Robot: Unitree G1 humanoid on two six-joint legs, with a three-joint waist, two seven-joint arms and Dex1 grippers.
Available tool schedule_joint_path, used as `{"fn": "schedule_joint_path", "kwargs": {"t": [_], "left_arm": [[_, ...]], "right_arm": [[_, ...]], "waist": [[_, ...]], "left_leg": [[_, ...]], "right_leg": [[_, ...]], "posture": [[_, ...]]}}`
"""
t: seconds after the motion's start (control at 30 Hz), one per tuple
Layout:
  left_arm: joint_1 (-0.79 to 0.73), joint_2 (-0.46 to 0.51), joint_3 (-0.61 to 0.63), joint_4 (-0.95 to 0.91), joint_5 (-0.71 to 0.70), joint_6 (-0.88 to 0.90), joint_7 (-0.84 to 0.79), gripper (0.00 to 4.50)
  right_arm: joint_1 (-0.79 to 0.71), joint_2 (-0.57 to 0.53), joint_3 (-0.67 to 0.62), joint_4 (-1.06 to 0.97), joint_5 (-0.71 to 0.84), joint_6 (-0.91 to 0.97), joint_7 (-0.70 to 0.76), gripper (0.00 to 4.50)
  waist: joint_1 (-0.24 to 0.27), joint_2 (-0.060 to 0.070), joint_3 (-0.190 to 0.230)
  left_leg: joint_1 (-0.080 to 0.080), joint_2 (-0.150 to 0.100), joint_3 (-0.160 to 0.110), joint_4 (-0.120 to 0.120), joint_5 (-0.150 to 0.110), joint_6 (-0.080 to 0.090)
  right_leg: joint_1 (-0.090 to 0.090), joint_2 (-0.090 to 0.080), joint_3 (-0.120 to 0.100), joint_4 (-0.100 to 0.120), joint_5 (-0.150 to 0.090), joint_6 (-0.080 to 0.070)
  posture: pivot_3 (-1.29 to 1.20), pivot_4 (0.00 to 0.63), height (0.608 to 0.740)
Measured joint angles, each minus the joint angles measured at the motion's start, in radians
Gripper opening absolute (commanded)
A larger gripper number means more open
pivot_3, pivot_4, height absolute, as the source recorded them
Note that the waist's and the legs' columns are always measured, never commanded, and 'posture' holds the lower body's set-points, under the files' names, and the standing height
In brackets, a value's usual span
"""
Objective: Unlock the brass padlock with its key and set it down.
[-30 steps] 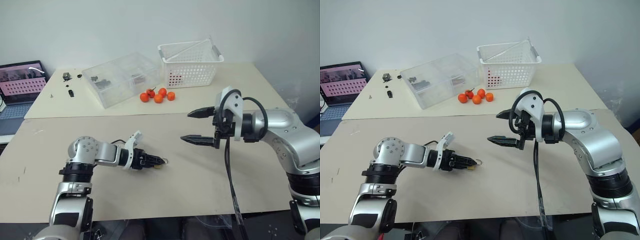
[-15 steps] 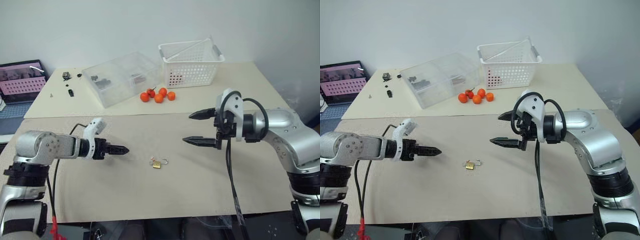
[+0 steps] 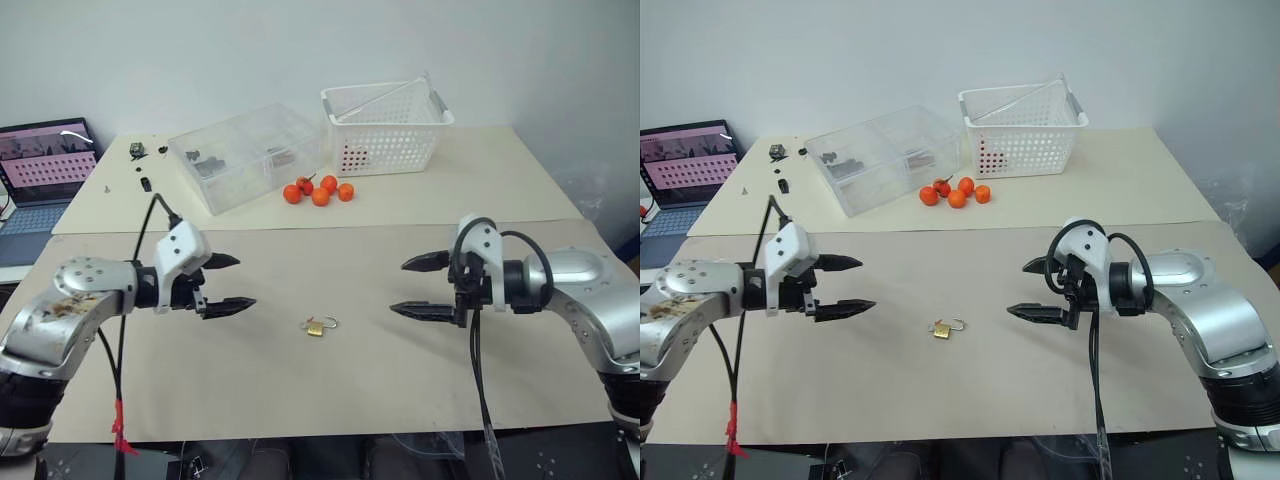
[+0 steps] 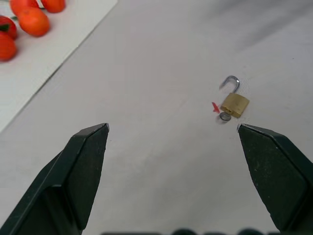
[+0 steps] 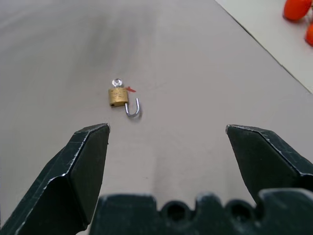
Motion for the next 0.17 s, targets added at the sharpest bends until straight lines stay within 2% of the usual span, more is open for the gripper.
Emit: {"fn": "schedule_joint_path", "kwargs": {"t": [0.17], "left_arm": [[-0.033,-0.058,0.027,0.005,-0.021,0.005,0.000,4.49]], "right_arm": [[-0.002,0.021,-0.020,-0.004,0.019,0.029,-0.051,4.50]], "waist": [[0.000,0.000,0.000]], "left_leg": [[0.000,-0.001,0.002,0.001,0.000,0.000]], "right_leg": [[0.001,0.000,-0.002,0.001,0.000,0.000]], "posture": [[0.00,0.150,0.740]]}}
